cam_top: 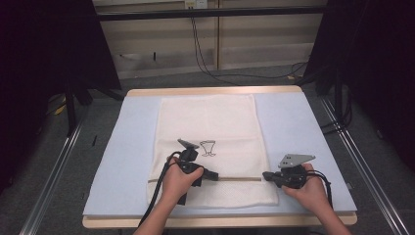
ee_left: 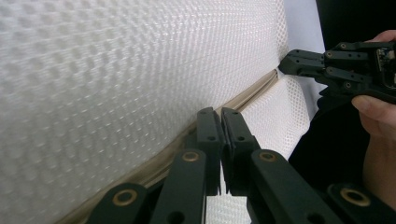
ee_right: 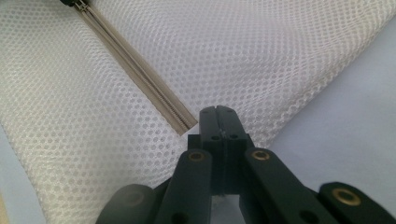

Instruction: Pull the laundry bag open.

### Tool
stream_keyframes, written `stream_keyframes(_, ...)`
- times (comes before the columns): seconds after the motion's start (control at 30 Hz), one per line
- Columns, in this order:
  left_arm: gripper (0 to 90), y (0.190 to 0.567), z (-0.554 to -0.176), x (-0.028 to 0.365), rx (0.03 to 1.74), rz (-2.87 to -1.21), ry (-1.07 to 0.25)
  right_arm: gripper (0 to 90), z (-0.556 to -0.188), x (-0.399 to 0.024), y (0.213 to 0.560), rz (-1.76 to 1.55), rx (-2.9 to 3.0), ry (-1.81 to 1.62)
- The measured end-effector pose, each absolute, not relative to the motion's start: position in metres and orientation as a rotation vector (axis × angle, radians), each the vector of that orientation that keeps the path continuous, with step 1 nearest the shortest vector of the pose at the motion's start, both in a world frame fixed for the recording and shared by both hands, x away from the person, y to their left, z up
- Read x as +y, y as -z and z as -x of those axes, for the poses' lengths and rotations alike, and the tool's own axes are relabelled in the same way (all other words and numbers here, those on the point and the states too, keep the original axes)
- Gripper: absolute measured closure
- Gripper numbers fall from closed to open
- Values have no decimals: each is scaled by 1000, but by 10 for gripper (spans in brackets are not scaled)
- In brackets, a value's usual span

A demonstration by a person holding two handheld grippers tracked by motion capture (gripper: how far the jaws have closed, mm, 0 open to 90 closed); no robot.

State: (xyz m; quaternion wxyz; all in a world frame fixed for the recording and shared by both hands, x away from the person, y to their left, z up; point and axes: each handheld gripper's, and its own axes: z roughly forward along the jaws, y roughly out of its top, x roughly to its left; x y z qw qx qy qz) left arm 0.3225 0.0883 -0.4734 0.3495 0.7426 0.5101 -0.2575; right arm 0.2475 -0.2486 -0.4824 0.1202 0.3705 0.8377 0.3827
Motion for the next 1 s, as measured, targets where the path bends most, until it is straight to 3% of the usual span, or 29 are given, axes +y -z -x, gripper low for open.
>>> stream_keyframes(1.0, 874, 470, -325, 108, 1341, -1909, 653, 900, -248, -249, 482, -1085, 2447, -1118)
